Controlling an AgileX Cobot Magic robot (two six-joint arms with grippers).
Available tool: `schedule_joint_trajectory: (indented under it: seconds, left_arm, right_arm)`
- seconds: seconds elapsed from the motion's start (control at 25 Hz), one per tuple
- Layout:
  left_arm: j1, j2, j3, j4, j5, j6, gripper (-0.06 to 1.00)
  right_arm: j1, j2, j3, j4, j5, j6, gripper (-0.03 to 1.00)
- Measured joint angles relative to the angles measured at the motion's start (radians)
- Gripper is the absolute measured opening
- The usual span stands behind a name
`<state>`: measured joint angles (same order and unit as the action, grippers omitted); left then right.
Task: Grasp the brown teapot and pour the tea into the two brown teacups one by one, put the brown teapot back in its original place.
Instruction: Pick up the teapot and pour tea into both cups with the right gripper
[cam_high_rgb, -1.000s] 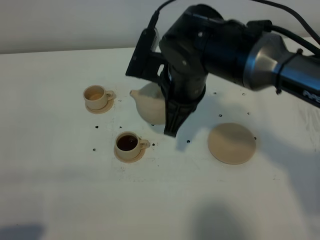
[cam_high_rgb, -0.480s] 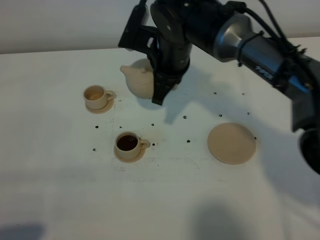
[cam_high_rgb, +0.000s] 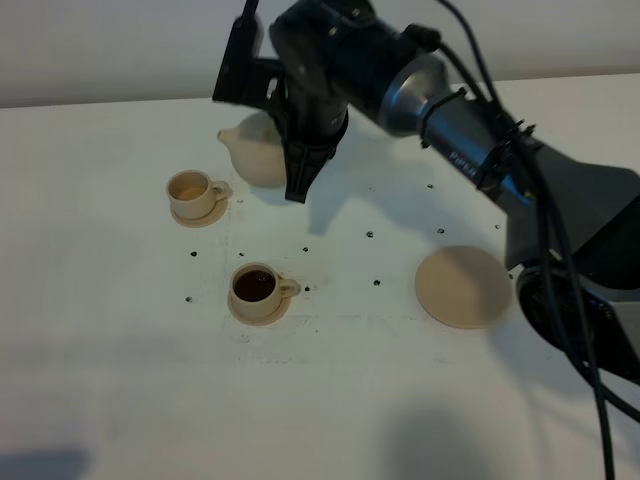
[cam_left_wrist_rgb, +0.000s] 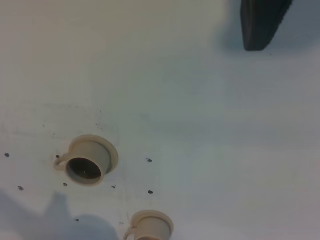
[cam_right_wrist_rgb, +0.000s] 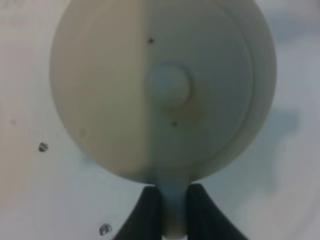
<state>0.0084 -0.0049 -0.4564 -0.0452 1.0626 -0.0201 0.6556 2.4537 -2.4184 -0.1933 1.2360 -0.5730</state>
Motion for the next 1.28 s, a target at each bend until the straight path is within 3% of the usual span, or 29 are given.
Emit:
schedule_joint_trajectory:
  seconds: [0.76, 1.28]
  left_arm:
    - [0.000, 0.000, 0.000, 0.000, 0.000, 0.000, 0.55]
    - [0.000, 0.000, 0.000, 0.000, 0.000, 0.000, 0.55]
  right_arm:
    - [0.083, 0.072, 0.000, -0.206, -0.011, -0.003, 0.11]
    - [0.083, 0.080, 0.000, -0.235, -0.144, 0.011, 0.11]
